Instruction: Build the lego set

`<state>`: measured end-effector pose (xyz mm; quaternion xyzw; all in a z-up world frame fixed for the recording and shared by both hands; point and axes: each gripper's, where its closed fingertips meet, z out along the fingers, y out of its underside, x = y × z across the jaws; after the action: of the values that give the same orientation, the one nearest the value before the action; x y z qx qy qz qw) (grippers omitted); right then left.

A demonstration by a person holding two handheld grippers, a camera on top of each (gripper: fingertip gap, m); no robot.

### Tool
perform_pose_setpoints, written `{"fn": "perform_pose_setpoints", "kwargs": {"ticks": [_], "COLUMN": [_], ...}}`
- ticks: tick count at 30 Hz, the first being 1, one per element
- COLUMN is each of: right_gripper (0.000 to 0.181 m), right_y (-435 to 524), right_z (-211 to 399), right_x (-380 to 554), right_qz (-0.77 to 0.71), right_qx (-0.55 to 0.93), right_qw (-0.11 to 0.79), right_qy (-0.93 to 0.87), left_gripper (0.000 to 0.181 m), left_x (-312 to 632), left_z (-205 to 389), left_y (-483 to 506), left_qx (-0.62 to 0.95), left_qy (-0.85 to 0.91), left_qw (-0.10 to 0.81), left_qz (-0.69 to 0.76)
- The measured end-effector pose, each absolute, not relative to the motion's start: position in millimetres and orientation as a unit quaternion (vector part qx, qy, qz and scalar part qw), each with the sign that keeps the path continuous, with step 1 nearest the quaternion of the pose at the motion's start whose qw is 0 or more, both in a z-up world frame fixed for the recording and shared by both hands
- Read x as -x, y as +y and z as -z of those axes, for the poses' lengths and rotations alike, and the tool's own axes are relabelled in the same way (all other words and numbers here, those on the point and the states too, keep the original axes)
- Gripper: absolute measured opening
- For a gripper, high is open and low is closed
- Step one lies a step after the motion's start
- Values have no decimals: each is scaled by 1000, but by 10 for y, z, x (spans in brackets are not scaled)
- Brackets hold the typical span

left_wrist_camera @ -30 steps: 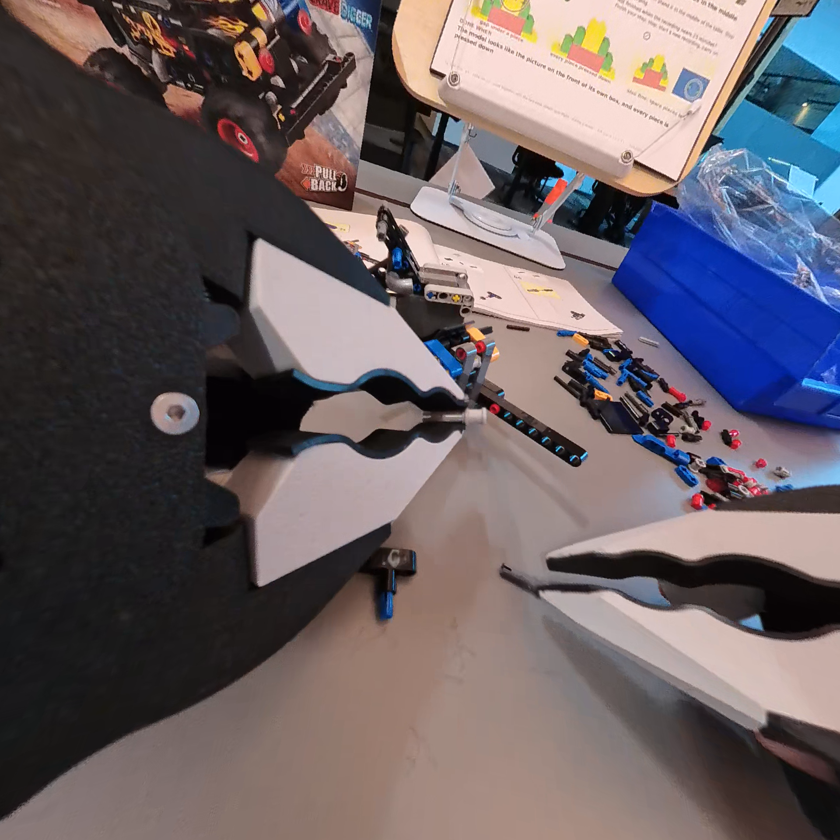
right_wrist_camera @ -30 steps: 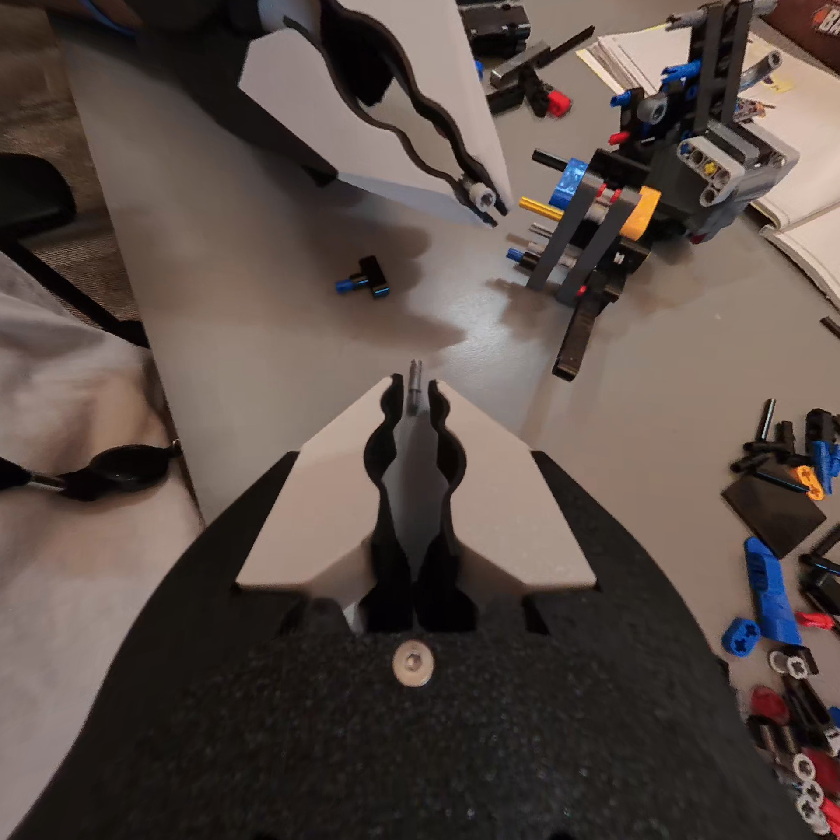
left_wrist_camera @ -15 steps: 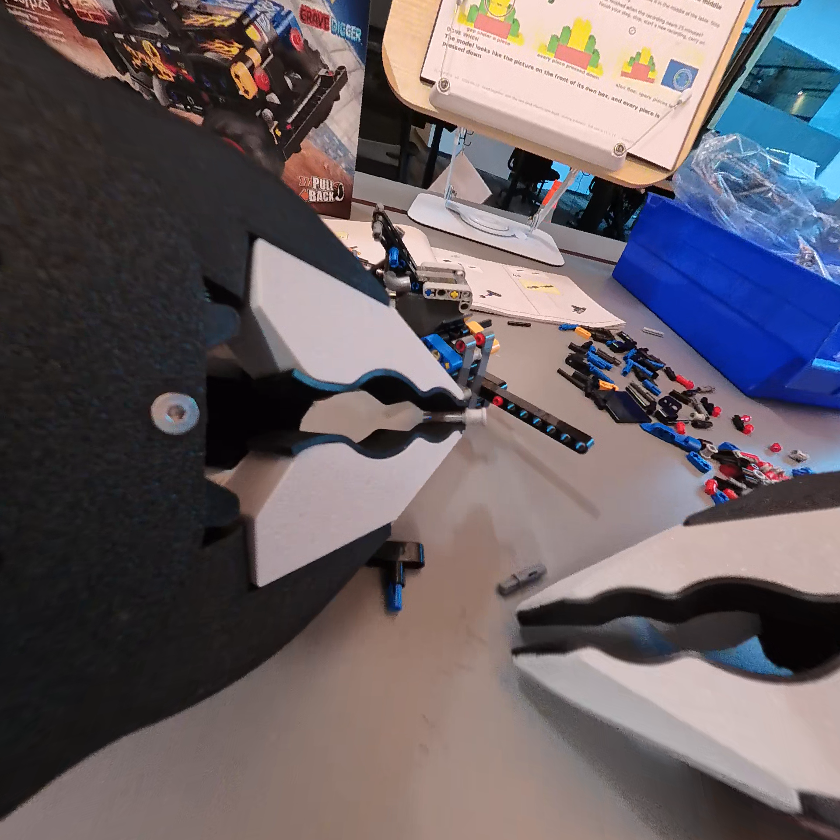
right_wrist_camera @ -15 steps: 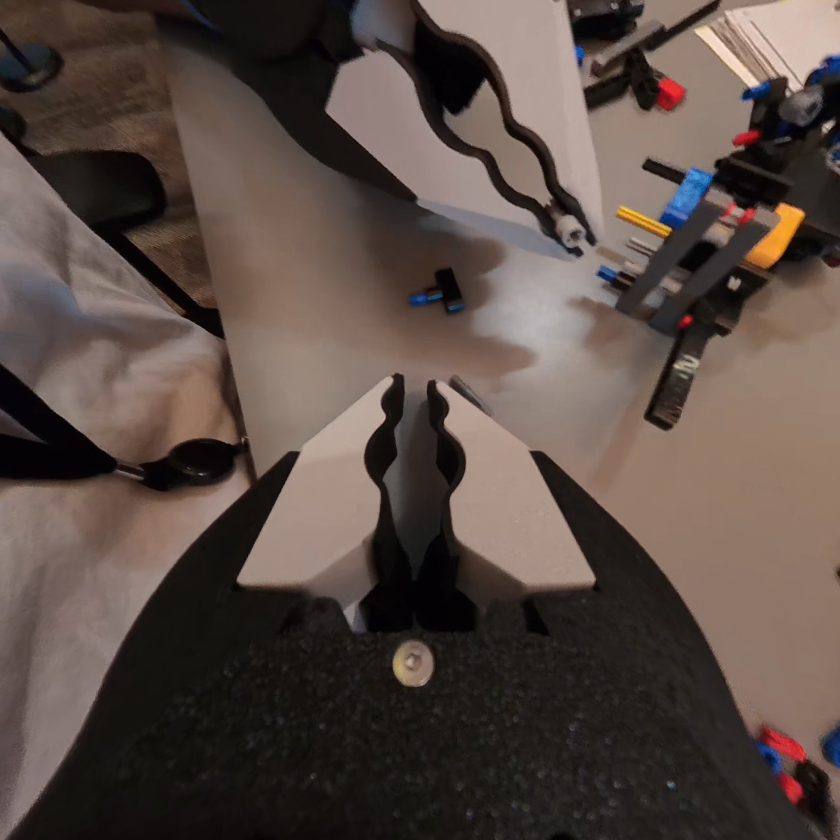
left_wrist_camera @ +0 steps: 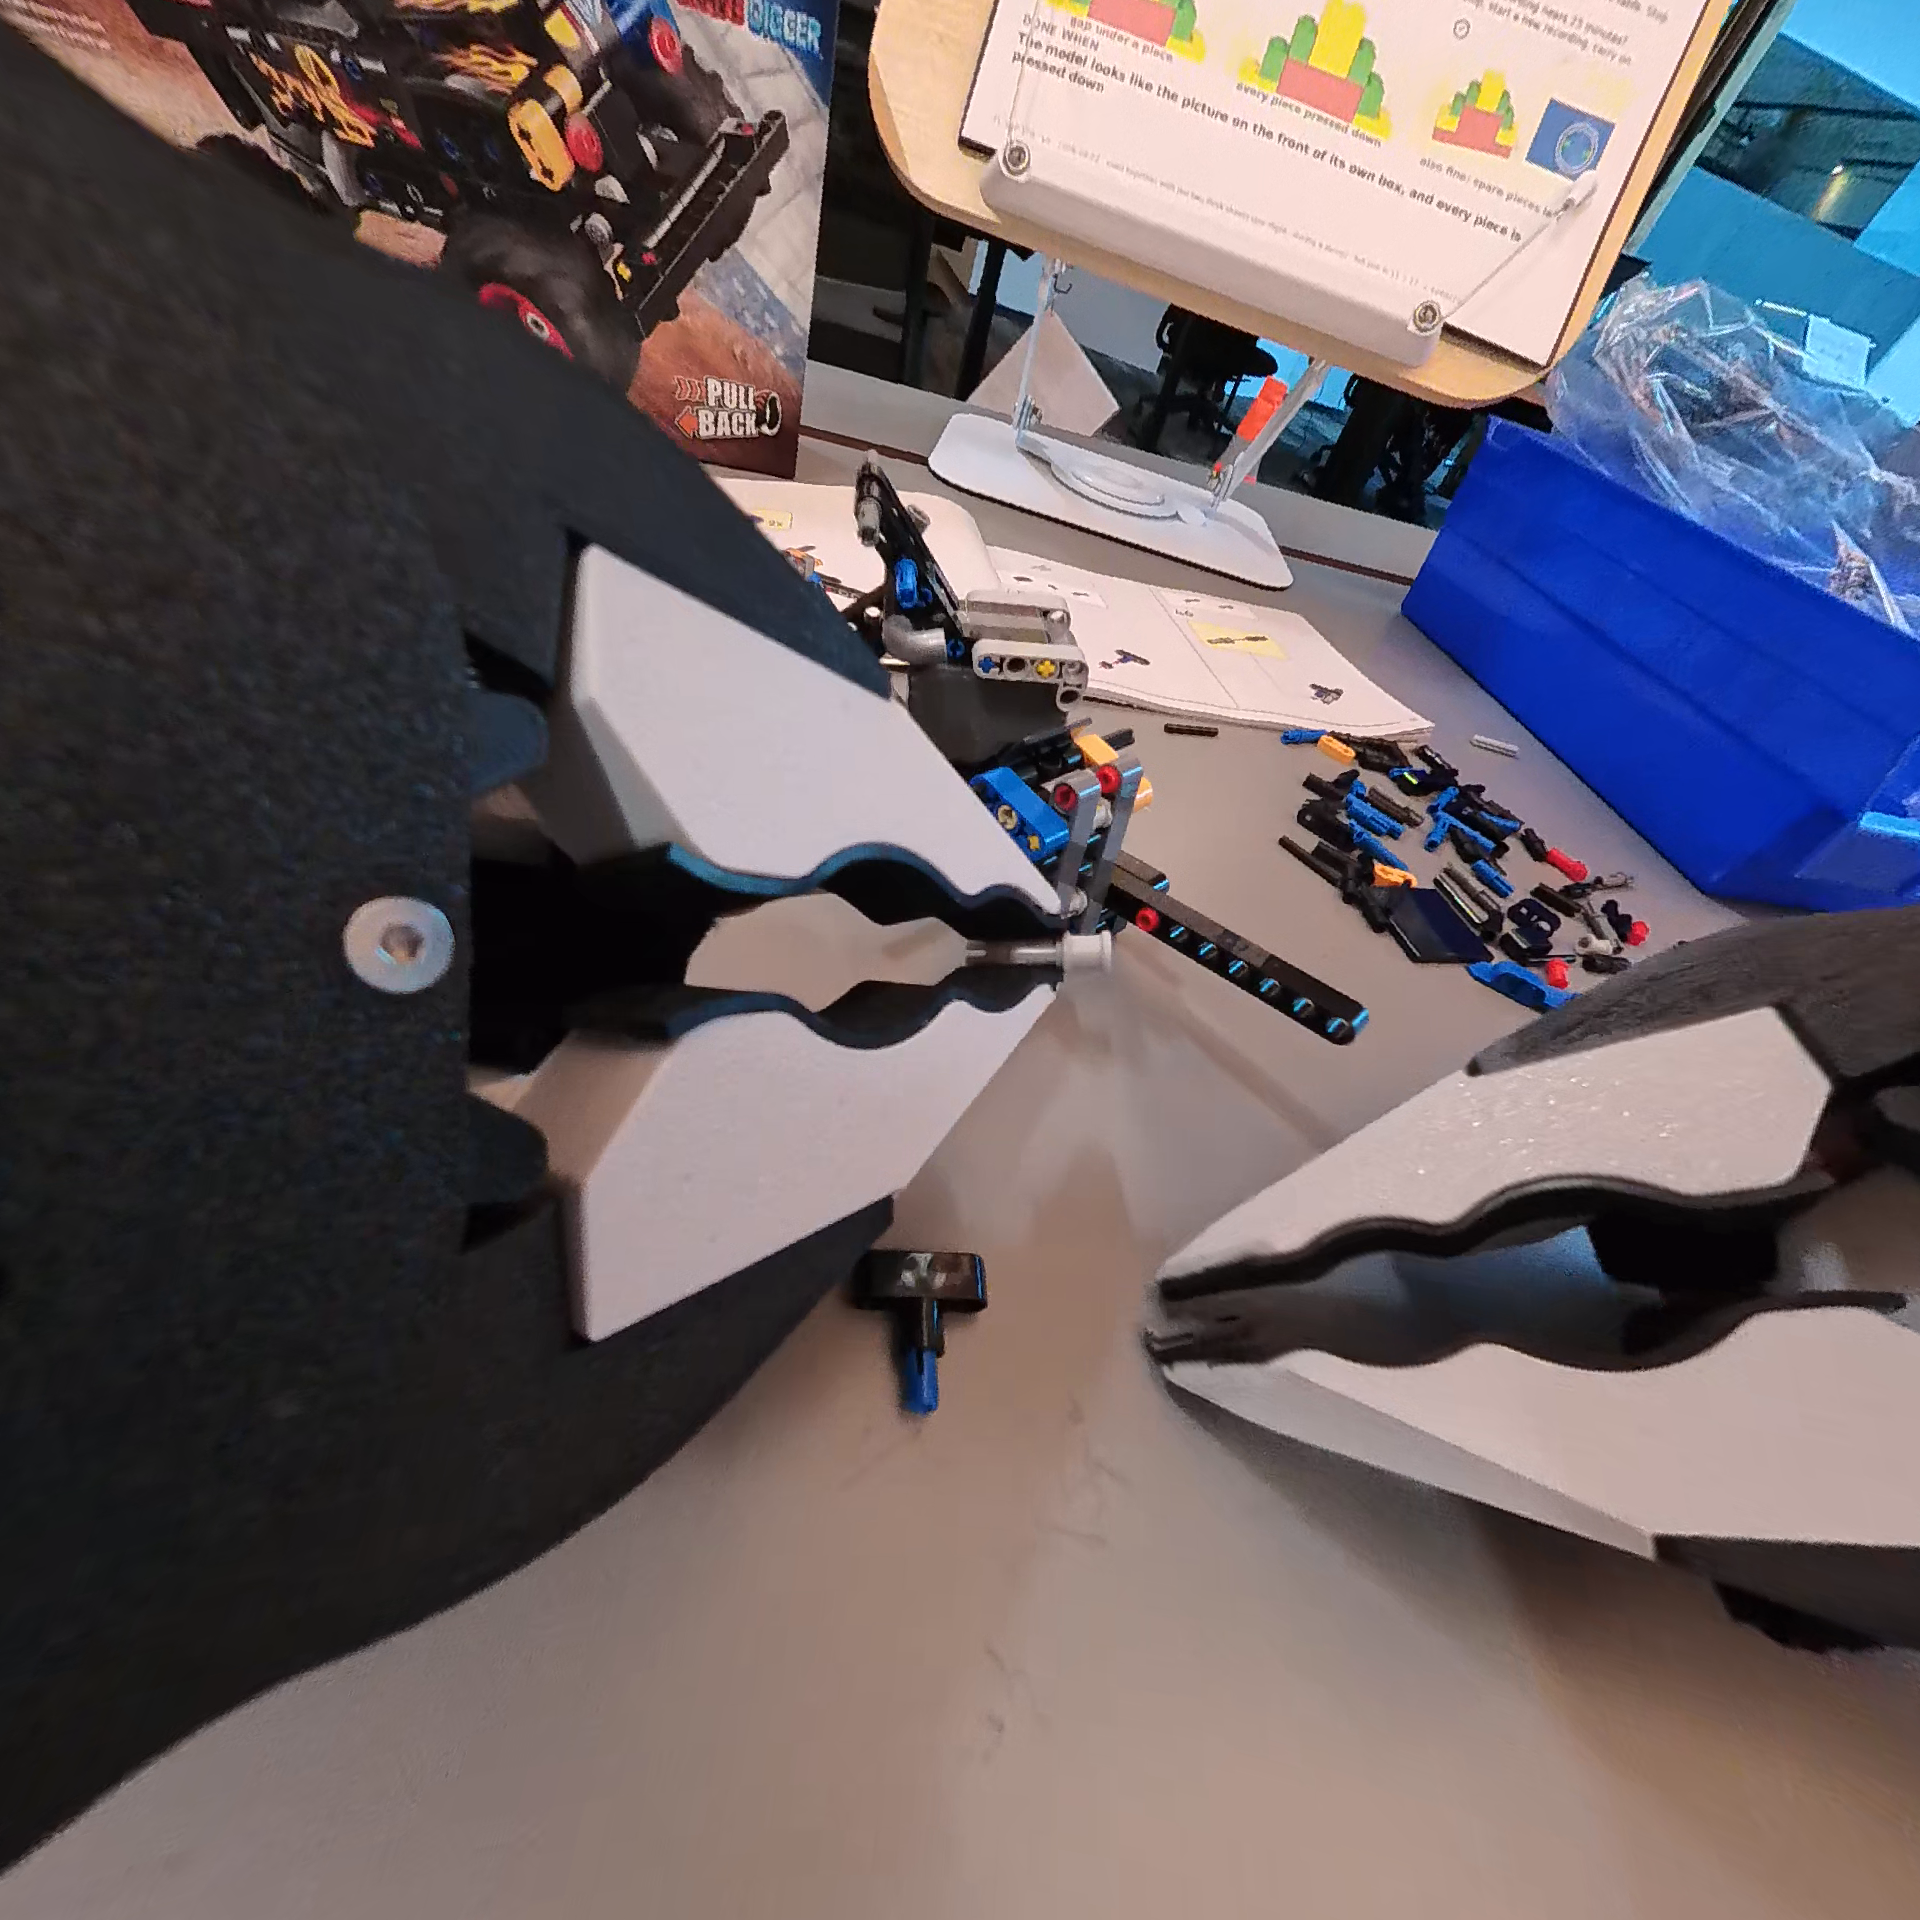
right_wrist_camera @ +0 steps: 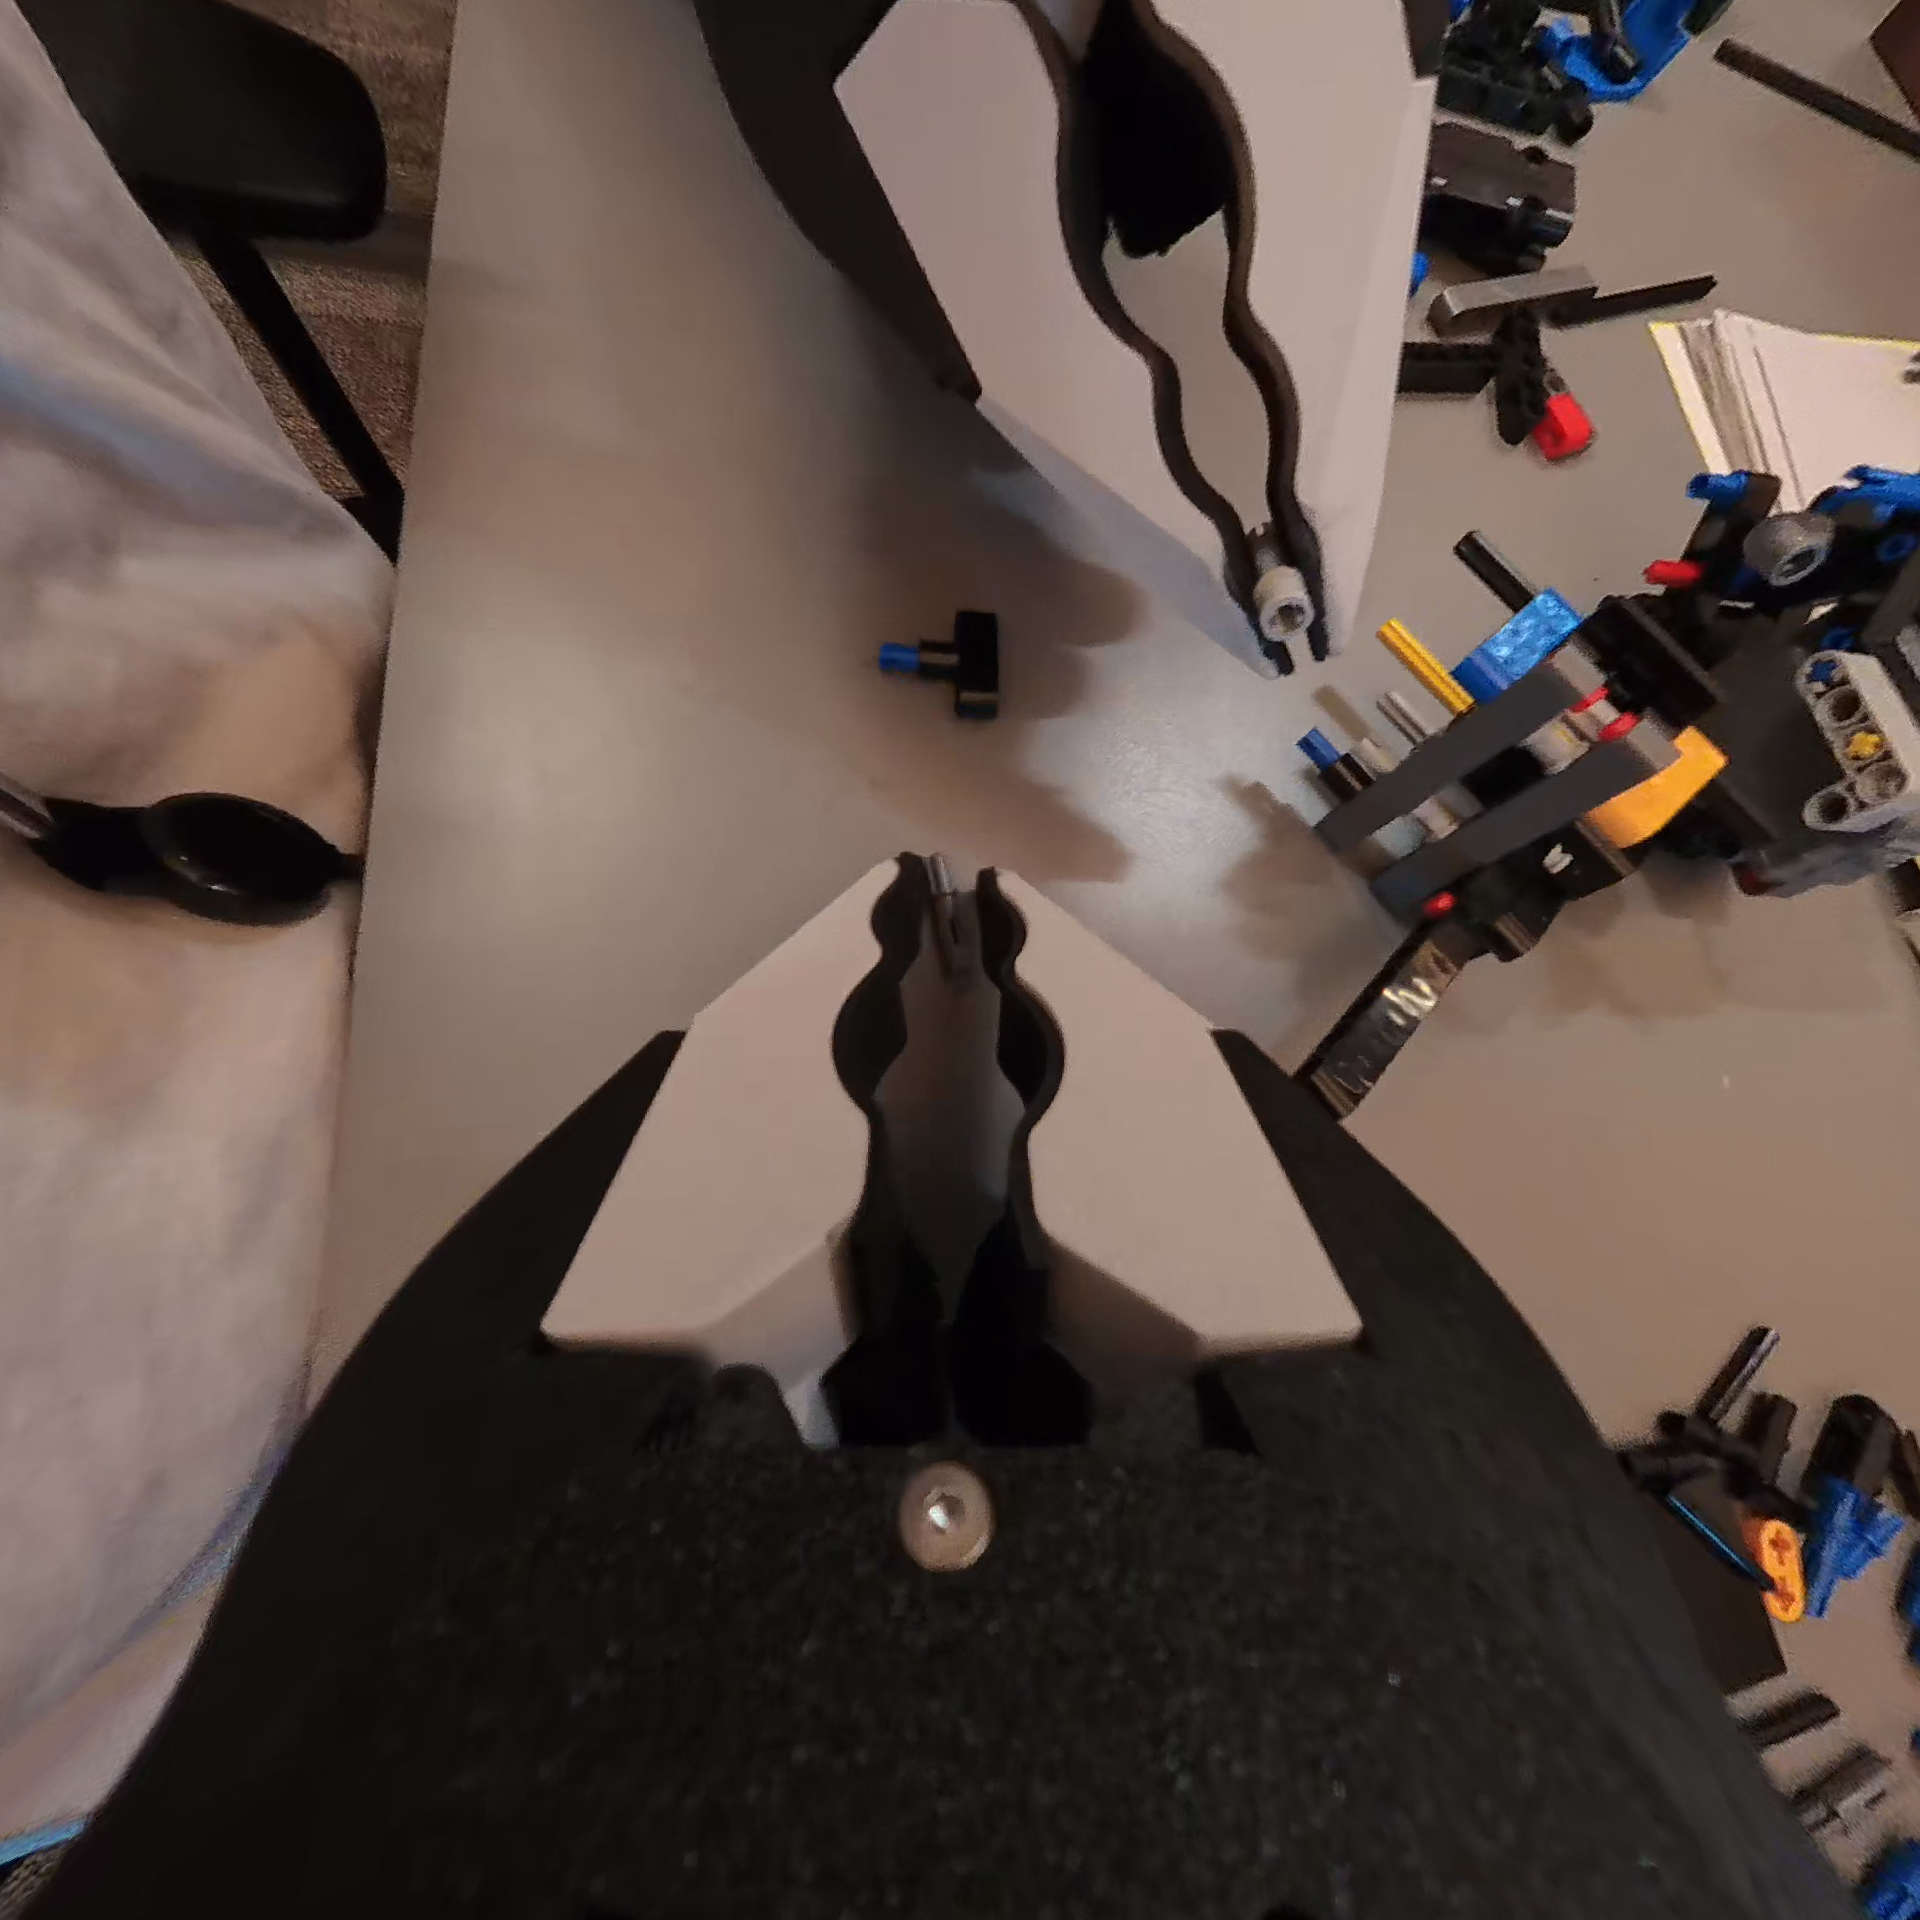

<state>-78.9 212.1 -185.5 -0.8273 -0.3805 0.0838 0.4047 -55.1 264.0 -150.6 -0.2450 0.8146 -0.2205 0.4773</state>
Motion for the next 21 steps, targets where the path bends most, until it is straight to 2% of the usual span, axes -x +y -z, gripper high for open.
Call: {"fn": "perform_pose_setpoints", "kwargs": {"ticks": [1, 10, 15, 21], "right_gripper": [7, 2, 2, 2], "right_y": [2118, 2161, 2271, 2354], "right_z": [1859, 1847, 1560, 1352], "right_x": [799, 751, 669, 658], "right_qz": [-90, -59, -41, -106], "right_qx": [827, 825, 813, 807], "right_qw": [402, 405, 462, 511], "right_qy": [-381, -389, -353, -276], "left_gripper": [2, 2, 3, 2], "left_x": [551, 555, 562, 558], "left_z": [1515, 1574, 1584, 1545], "left_y": [2640, 2607, 2565, 2546], "left_qx": [245, 210, 186, 165], "left_qy": [815, 823, 824, 818], "left_qw": [476, 492, 505, 526], "left_qz": [221, 193, 176, 164]}}
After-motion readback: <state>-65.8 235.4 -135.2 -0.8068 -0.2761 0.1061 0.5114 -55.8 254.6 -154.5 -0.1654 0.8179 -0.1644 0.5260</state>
